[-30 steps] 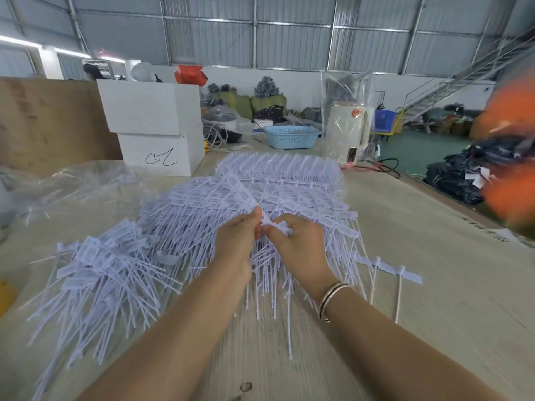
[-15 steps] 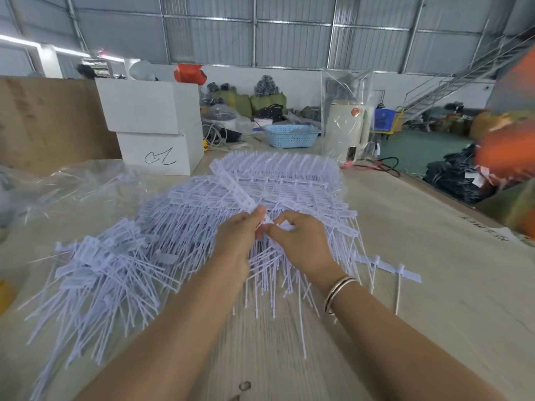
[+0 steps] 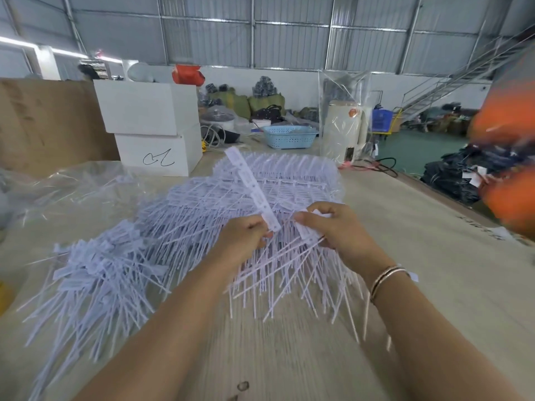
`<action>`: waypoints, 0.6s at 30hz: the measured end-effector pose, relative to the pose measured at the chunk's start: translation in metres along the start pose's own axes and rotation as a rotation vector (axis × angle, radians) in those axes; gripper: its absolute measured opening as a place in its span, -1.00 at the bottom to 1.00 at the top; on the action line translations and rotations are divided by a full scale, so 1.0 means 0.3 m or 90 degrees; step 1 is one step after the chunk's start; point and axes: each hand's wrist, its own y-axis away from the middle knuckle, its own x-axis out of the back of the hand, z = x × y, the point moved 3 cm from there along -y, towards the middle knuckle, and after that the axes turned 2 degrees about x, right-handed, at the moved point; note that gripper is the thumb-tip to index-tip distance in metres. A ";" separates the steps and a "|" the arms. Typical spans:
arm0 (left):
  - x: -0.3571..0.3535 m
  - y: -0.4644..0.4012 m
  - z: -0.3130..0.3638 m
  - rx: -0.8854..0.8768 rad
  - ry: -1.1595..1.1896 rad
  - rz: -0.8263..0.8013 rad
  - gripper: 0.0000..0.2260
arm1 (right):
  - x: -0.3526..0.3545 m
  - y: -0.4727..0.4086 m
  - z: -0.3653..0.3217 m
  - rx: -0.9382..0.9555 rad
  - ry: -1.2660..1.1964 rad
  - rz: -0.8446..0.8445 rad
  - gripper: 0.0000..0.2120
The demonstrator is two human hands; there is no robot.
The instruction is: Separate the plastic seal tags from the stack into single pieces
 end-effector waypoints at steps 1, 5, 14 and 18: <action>-0.013 0.004 -0.004 0.006 -0.007 -0.042 -0.83 | -0.001 -0.001 0.009 -0.003 -0.005 0.007 -0.78; -0.060 0.026 -0.001 -0.003 -0.066 -0.156 -0.72 | -0.042 -0.008 0.061 -0.025 0.024 0.035 -0.83; 0.003 0.033 0.031 -0.040 -0.014 -0.090 -0.82 | -0.024 -0.016 0.084 -0.038 0.005 0.075 -0.76; 0.023 0.035 0.028 -0.142 -0.211 0.151 -0.67 | -0.052 -0.007 0.081 -0.007 0.039 0.035 -0.77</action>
